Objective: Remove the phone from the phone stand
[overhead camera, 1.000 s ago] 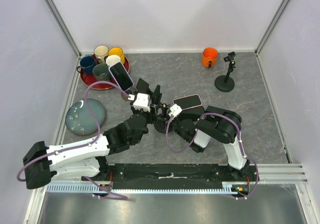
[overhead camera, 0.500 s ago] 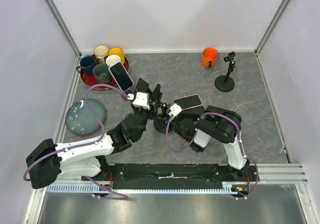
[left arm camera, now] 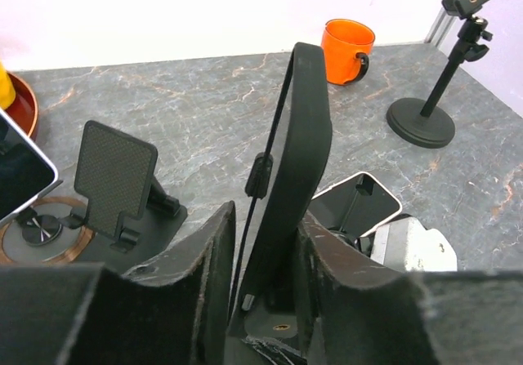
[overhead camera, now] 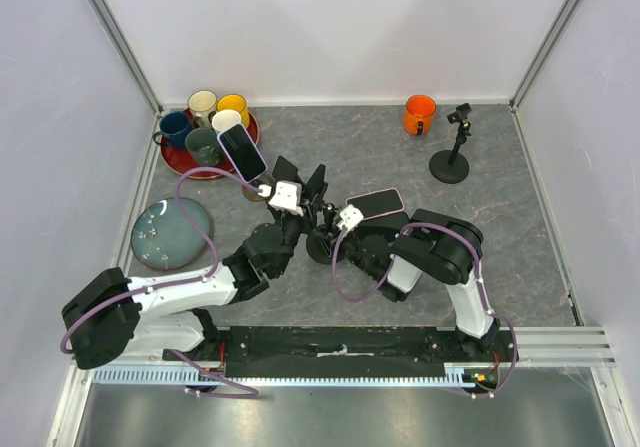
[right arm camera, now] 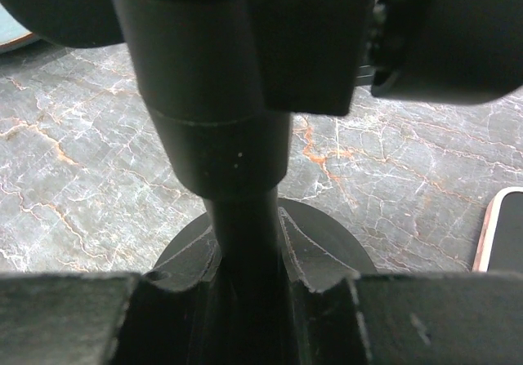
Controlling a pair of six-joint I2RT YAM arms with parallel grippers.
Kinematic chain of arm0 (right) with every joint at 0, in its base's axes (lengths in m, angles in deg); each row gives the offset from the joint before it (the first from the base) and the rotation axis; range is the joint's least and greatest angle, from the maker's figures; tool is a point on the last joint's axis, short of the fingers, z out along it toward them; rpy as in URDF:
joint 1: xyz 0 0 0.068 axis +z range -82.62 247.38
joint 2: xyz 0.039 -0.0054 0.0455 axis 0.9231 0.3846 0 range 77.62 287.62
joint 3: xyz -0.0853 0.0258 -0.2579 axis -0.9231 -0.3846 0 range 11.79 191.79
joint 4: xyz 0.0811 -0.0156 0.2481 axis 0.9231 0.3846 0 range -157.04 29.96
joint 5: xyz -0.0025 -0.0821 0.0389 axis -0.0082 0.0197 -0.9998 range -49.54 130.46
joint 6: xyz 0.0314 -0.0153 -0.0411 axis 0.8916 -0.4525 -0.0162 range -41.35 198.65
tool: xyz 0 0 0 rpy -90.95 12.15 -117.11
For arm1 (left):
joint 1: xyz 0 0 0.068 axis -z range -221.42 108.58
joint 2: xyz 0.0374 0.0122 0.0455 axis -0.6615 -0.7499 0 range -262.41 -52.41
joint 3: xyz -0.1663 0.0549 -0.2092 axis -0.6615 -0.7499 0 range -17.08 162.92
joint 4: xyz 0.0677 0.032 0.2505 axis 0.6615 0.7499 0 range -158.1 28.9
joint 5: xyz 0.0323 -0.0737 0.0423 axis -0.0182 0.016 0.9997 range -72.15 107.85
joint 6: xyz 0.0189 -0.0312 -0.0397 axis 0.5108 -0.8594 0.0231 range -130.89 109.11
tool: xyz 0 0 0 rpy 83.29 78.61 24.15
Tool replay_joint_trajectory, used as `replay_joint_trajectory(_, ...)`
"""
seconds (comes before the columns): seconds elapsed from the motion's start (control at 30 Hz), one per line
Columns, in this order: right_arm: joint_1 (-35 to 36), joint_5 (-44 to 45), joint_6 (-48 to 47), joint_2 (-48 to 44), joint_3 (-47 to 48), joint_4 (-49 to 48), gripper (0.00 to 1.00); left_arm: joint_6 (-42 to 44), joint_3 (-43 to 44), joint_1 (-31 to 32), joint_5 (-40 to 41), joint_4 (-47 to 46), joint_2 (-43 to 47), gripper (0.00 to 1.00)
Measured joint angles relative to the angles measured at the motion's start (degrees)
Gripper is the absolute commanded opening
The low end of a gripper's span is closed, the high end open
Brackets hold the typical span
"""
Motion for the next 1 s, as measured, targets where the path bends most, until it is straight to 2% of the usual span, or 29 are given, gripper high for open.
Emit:
replay_joint_trajectory(0.03, -0.07, -0.22, -0.02, 0.02, 0.07, 0.00, 0.00, 0.15, -0.02, 0.02, -0.39, -0.92, -0.46, 0.21)
replay_joint_trajectory(0.1, -0.20, -0.61, -0.02, 0.07, 0.15, 0.00, 0.00, 0.83, -0.04, 0.02, -1.11, -2.21, -1.01, 0.05)
replay_joint_trajectory(0.13, -0.22, -0.76, -0.07, 0.07, 0.15, 0.00, 0.00, 1.66, -0.04, 0.02, -1.18, -2.34, -1.05, 0.02)
replay_joint_trajectory(0.3, -0.94, -2.84, -1.36, 0.13, 0.15, 0.04, 0.00, 4.85, 0.02, -1.01, -4.52, 1.75, 1.40, 0.02)
replay_joint_trajectory(0.43, -1.99, -7.54, -1.88, 0.57, 1.09, 0.33, 0.00, 4.83, 1.20, -5.44, -13.46, 12.59, 6.88, 0.02)
replay_joint_trajectory(0.63, -2.82, -14.14, -0.66, 1.44, 2.32, 0.37, 0.00, 5.55, 7.17, -8.59, -18.60, 28.61, 9.73, 0.02)
replay_joint_trajectory(1.0, -2.97, -19.08, 0.35, 1.44, 2.99, 0.42, 0.00, 2.12, 8.39, -16.52, -26.99, 38.07, 14.56, 0.02)
